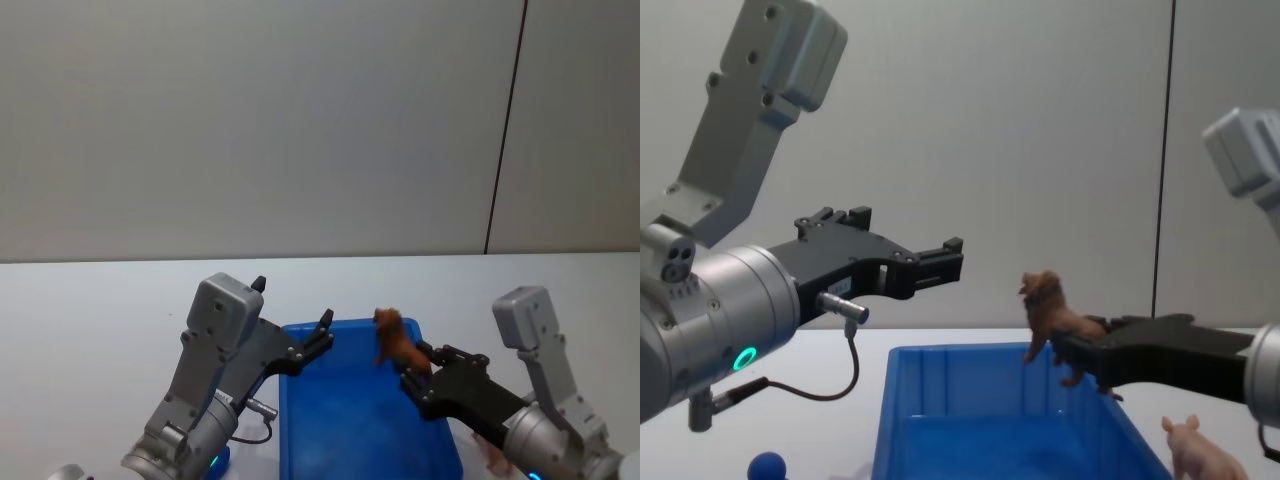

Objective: Pick up the two dolls from the table and place them into the box.

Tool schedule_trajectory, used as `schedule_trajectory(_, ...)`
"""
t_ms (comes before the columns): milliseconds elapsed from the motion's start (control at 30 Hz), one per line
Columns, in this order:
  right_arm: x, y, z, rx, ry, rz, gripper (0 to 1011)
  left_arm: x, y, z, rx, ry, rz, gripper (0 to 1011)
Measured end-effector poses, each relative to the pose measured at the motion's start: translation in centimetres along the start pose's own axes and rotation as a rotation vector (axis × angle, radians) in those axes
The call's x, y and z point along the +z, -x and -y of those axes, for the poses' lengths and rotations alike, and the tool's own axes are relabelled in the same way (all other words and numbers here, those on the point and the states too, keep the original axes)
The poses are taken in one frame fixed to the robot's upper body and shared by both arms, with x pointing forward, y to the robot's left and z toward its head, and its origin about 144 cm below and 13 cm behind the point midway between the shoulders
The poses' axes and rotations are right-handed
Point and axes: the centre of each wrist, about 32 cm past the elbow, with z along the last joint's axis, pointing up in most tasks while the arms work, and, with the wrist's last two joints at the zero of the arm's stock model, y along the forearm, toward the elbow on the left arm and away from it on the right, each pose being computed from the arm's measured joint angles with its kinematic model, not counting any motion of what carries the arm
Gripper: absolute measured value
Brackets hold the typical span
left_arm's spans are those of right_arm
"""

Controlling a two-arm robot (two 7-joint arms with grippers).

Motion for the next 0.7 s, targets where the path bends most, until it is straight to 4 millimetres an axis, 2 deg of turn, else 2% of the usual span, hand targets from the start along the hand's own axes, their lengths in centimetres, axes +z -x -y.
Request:
schedule_trajectory(67,0.07,0.06,-0.15,0.008,-0.001,0.003,369,0.0,0.0,0.0,0.0,0.0,0.0,1001)
schedule_trajectory(100,0.15,0.11,-0.33,0.014,-0.001,0.005,429,0.0,0.0,0.0,0.0,0.0,0.0,1001)
schedule_trajectory(167,0.2,0.12,-0.44,0.019,-0.001,0.007,470,0.0,0.0,0.0,0.0,0.0,0.0,1001)
schedule_trajectory(200,0.24,0.13,-0.56,0.023,0.001,0.008,531,0.0,0.0,0.0,0.0,0.0,0.0,1001)
schedule_trajectory(267,0.28,0.12,-0.65,0.024,0.004,0.008,589,0.0,0.0,0.0,0.0,0.0,0.0,1001)
schedule_trajectory(300,0.31,0.1,-0.71,0.024,0.007,0.008,589,0.0,0.0,0.0,0.0,0.0,0.0,1001)
schedule_trajectory(333,0.31,0.1,-0.71,0.024,0.007,0.008,650,0.0,0.0,0.0,0.0,0.0,0.0,1001)
schedule_trajectory(400,0.35,0.04,-0.78,0.023,0.011,0.008,688,0.0,0.0,0.0,0.0,0.0,0.0,1001)
schedule_trajectory(500,0.38,-0.03,-0.82,0.016,0.013,0.008,823,0.0,0.0,0.0,0.0,0.0,0.0,1001)
schedule_trajectory(567,0.38,-0.07,-0.79,0.011,0.014,0.009,843,0.0,0.0,0.0,0.0,0.0,0.0,1001)
schedule_trajectory(600,0.38,-0.14,-0.75,0.005,0.014,0.009,896,0.0,0.0,0.0,0.0,0.0,0.0,1001)
schedule_trajectory(633,0.39,-0.18,-0.72,0.001,0.012,0.01,896,0.0,0.0,0.0,0.0,0.0,0.0,1001)
schedule_trajectory(700,0.43,-0.23,-0.63,-0.007,0.009,0.011,958,0.0,0.0,0.0,0.0,0.0,0.0,1001)
